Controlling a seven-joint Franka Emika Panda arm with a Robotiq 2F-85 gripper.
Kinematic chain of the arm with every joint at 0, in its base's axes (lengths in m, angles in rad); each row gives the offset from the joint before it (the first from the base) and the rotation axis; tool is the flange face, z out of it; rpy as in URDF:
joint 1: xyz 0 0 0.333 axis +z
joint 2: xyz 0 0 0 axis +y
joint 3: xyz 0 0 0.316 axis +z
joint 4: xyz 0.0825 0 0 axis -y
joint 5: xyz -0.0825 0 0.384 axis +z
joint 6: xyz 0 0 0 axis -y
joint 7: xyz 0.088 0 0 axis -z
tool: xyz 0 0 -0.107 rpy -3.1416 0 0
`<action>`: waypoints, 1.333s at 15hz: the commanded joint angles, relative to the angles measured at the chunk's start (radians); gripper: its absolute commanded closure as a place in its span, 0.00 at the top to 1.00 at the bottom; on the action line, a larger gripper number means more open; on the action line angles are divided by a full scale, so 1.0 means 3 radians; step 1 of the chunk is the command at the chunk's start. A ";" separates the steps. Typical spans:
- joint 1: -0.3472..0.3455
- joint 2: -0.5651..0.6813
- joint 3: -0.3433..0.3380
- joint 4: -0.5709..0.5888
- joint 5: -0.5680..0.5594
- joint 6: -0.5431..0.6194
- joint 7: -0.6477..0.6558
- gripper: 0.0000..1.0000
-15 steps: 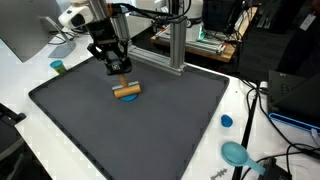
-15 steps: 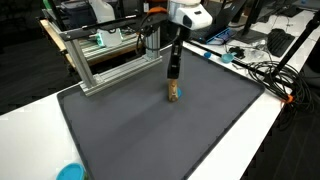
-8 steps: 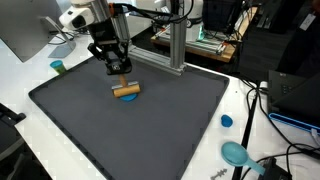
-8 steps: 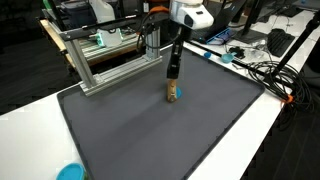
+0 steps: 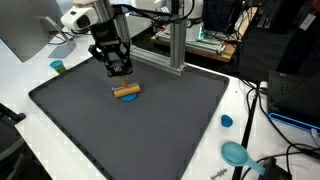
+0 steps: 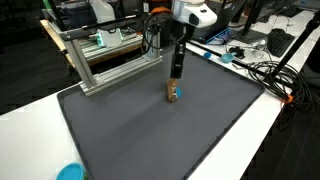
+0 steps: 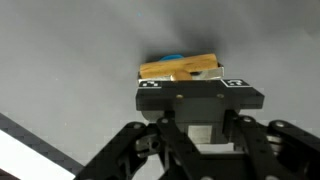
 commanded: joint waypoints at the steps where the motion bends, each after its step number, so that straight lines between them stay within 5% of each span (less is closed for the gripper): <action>1: -0.0139 -0.0314 0.0144 -0.0326 0.0214 0.0172 -0.0547 0.22; 7: -0.0286 -0.0425 0.0119 -0.0375 0.0796 0.0282 -0.1199 0.22; 16: -0.0398 -0.0274 0.0045 -0.0489 0.0981 0.0348 -0.1754 0.22; 17: -0.0344 -0.0263 -0.0003 -0.0426 0.0873 0.0255 -0.1580 0.47; 19: -0.0346 -0.0246 0.0000 -0.0443 0.0875 0.0291 -0.1624 0.47; 20: -0.0346 -0.0246 0.0000 -0.0443 0.0876 0.0291 -0.1631 0.22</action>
